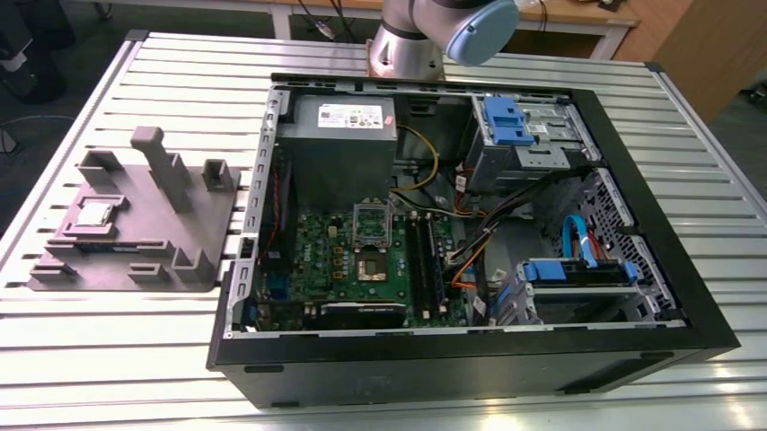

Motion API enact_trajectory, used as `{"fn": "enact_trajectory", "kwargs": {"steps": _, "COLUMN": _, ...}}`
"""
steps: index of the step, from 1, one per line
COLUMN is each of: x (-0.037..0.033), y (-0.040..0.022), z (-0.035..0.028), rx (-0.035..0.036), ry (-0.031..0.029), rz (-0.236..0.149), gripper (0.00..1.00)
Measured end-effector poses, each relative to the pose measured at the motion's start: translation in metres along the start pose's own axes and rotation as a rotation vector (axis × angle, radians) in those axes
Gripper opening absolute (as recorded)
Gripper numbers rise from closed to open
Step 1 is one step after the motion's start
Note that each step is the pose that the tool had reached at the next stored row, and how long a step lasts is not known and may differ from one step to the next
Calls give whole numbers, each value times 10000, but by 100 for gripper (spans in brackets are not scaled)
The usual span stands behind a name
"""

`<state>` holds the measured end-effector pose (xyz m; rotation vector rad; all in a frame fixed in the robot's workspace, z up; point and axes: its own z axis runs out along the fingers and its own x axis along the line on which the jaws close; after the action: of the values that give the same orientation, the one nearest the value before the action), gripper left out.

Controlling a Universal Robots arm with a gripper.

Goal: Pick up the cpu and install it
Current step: 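Pick up the cpu and move it towards the insertion slot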

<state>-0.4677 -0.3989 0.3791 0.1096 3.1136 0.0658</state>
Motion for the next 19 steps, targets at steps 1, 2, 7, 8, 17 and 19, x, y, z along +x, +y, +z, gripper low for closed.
{"fn": "enact_trajectory", "kwargs": {"steps": 1, "x": 0, "y": 0, "z": 2, "rx": 0, "ry": 0, "rz": 0, "gripper": 71}}
{"fn": "enact_trajectory", "kwargs": {"steps": 2, "x": 0, "y": 0, "z": 5, "rx": -1, "ry": 0, "rz": 0, "gripper": 71}}
{"fn": "enact_trajectory", "kwargs": {"steps": 7, "x": 0, "y": -1, "z": 14, "rx": 0, "ry": 1, "rz": 0, "gripper": 71}}
{"fn": "enact_trajectory", "kwargs": {"steps": 8, "x": 0, "y": -1, "z": 16, "rx": 0, "ry": 1, "rz": 0, "gripper": 71}}
{"fn": "enact_trajectory", "kwargs": {"steps": 17, "x": 1, "y": -2, "z": 37, "rx": 0, "ry": 0, "rz": 0, "gripper": 71}}
{"fn": "enact_trajectory", "kwargs": {"steps": 19, "x": 1, "y": -2, "z": 43, "rx": 0, "ry": 1, "rz": 0, "gripper": 71}}
